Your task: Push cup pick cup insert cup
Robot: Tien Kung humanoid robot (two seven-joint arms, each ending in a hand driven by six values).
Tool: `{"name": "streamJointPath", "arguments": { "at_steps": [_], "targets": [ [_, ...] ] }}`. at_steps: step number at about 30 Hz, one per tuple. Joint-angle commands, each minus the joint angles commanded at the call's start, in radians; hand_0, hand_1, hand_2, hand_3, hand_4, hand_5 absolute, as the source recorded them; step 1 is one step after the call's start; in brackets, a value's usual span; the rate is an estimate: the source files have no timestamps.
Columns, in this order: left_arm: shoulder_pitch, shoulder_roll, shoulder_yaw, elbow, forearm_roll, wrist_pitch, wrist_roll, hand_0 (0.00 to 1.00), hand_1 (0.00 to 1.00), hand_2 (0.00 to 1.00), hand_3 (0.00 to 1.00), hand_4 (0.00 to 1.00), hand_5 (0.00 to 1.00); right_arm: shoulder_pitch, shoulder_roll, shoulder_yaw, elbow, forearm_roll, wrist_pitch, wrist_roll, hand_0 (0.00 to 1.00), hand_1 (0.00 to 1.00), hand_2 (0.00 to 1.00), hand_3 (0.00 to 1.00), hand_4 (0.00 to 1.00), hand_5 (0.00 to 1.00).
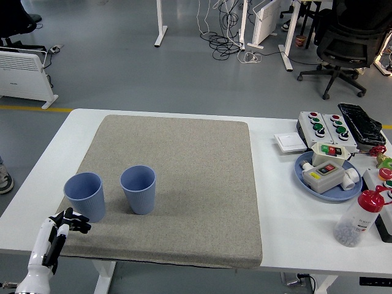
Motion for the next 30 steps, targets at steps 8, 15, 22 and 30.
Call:
{"name": "streamJointPath", "arguments": {
  "at_steps": [8,15,22,30],
  "targets": [
    [-0.033,-0.011,0.013,0.063,-0.002,-0.011,0.016,0.47,0.487,0.452,0.417,0.538,0.998,-0.003,0.0,-0.002,0.0,0.005,-0.001,0.001,0.743,0.677,0.681,0.563,0.086,0.484],
    [-0.061,-0.01,0.025,0.097,-0.006,-0.012,0.018,0.54,0.51,0.46,0.42,0.538,0.998,-0.007,0.001,-0.002,0.001,0.004,-0.001,0.001,0.743,0.675,0.681,0.564,0.087,0.482],
    [-0.093,-0.01,0.037,0.126,-0.008,-0.016,0.022,0.571,0.52,0.464,0.422,0.548,0.998,-0.008,0.002,-0.001,0.001,0.004,-0.001,0.0,0.743,0.675,0.679,0.564,0.087,0.482],
    [-0.125,-0.017,0.046,0.158,-0.007,-0.018,0.024,0.576,0.518,0.463,0.424,0.551,0.998,-0.006,0.002,-0.004,0.001,0.01,-0.001,0.001,0.743,0.675,0.679,0.564,0.087,0.482]
  ]
}}
